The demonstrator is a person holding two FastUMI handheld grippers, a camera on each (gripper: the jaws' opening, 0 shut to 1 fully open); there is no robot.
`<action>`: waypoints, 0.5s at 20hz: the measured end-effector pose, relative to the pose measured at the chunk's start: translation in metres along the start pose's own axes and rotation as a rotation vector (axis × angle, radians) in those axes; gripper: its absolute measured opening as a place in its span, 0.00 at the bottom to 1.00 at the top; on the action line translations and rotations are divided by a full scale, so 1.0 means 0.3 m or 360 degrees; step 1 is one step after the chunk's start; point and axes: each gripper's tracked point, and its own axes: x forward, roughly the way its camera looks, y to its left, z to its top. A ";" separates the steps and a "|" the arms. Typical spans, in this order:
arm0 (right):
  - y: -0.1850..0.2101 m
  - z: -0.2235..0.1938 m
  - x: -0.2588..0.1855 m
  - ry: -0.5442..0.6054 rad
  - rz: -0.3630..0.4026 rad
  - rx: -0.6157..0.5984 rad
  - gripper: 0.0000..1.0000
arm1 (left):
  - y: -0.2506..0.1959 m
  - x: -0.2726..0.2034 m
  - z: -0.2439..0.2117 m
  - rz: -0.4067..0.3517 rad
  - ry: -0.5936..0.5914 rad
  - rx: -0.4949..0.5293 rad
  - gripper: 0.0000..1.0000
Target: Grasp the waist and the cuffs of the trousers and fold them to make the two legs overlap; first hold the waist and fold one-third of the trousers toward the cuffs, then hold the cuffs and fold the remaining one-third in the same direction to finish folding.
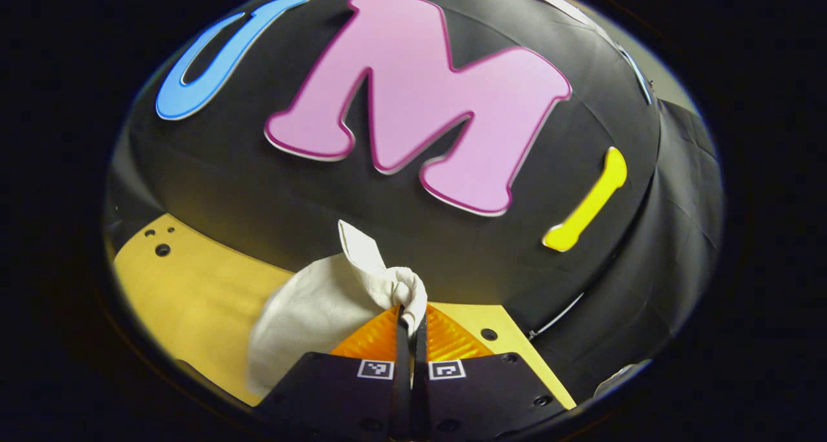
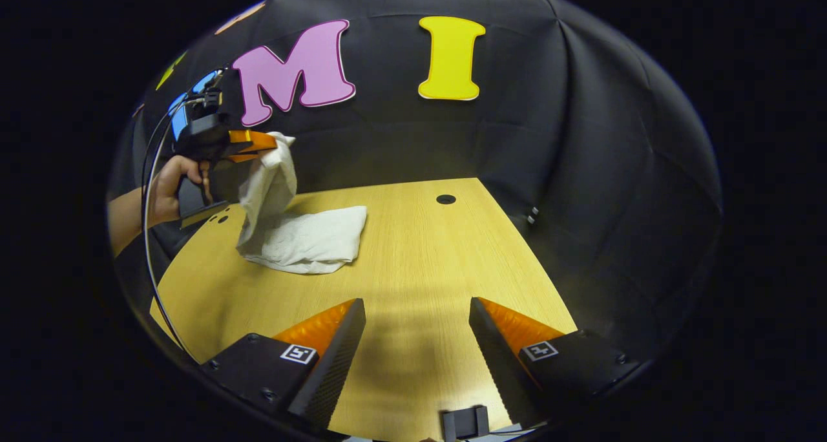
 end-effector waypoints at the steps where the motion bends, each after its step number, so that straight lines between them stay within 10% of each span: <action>1: -0.009 0.001 -0.002 -0.0001 0.0009 0.0002 0.99 | -0.031 0.015 -0.046 -0.0005 0.0029 0.0009 0.06; 10: -0.077 -0.002 0.009 -0.0005 0.0073 -0.0033 0.99 | -0.173 0.096 -0.325 0.0019 0.0243 0.0065 0.21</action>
